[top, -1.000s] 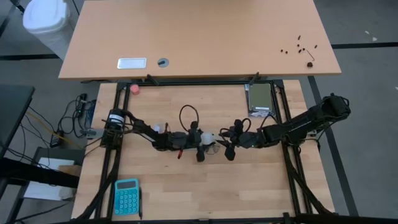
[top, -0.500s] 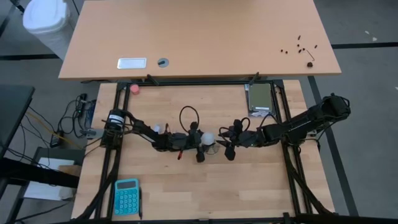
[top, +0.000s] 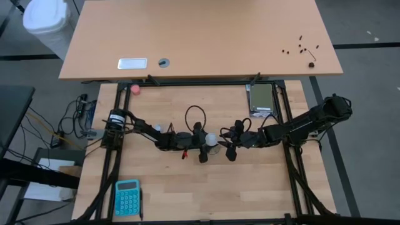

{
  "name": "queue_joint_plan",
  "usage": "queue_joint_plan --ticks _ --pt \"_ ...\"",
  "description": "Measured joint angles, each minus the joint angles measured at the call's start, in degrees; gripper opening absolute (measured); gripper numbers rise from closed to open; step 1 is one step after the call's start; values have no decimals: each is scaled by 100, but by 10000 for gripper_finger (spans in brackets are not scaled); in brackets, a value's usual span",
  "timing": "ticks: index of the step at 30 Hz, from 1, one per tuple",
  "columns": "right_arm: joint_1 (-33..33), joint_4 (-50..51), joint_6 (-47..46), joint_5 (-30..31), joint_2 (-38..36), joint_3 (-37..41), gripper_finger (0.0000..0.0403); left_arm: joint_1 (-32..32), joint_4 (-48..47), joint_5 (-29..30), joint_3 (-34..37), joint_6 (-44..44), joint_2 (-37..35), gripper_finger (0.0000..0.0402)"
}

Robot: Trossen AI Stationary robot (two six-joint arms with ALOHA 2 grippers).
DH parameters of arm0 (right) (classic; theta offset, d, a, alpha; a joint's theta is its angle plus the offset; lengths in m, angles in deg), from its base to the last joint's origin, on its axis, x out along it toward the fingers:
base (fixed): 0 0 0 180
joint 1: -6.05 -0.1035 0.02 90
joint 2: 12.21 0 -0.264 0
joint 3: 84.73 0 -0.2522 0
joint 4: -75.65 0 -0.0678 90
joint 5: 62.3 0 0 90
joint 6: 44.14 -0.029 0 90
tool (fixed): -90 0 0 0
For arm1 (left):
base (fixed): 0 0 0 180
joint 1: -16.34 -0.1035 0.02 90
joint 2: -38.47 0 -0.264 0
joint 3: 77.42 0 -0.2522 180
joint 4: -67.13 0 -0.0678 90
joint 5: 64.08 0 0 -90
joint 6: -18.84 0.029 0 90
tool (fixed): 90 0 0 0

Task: Screw lightbulb
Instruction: Insert the lightbulb into the lamp holder

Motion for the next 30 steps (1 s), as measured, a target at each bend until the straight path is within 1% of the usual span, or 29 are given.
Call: queue_joint_plan --ticks 11,15,19,27,30 --pt "0 79 -35 114 -17 0 168 0 -78 55 -39 -16 0 205" --pt "0 79 32 124 -17 0 168 47 -136 101 -39 -151 0 208" --pt "0 76 81 125 -17 0 168 81 -262 268 -39 -154 -34 230" --pt "-7 64 52 138 -17 0 168 78 -578 304 -42 -325 -121 294" --pt "-7 70 72 247 -17 0 168 81 -706 339 -42 -304 -187 307"
